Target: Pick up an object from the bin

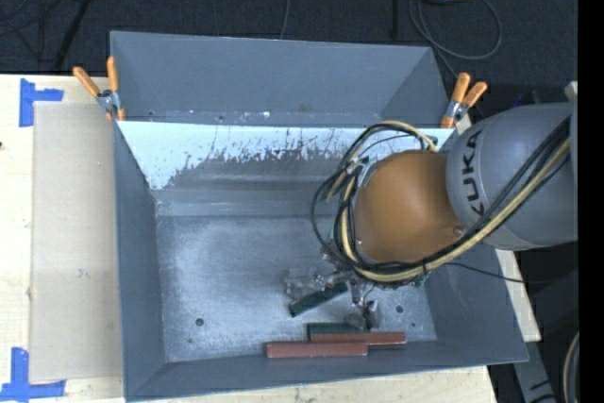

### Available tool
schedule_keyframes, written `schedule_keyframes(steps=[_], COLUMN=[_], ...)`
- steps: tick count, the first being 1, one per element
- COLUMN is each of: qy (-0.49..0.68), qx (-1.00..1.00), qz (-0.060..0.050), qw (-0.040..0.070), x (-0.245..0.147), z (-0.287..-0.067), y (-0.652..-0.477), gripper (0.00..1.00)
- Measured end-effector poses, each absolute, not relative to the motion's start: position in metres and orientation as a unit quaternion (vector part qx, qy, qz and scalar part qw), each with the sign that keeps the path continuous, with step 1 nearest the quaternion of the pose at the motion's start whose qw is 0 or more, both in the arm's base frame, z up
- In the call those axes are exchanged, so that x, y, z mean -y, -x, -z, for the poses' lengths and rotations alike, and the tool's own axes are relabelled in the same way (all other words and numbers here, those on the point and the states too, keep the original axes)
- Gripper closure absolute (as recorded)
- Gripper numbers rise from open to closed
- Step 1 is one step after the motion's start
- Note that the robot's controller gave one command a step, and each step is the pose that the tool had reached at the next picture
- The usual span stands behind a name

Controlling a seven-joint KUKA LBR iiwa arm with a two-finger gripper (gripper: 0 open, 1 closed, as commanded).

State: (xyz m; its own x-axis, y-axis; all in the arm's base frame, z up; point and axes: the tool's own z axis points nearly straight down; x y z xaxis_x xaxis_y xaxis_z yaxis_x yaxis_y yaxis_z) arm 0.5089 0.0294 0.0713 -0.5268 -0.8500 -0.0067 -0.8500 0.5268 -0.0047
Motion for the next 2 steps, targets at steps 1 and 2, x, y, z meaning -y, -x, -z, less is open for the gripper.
schedule_keyframes(steps=[1, 2], qy=[0.485, 0.462], qx=[-0.874, -0.887], qz=[0.000, 0.002], qw=[0.002, 0.004], x=[-0.027, -0.020], z=[-0.071, -0.278], y=[-0.509, -0.521], gripper=[1.00, 1.00])
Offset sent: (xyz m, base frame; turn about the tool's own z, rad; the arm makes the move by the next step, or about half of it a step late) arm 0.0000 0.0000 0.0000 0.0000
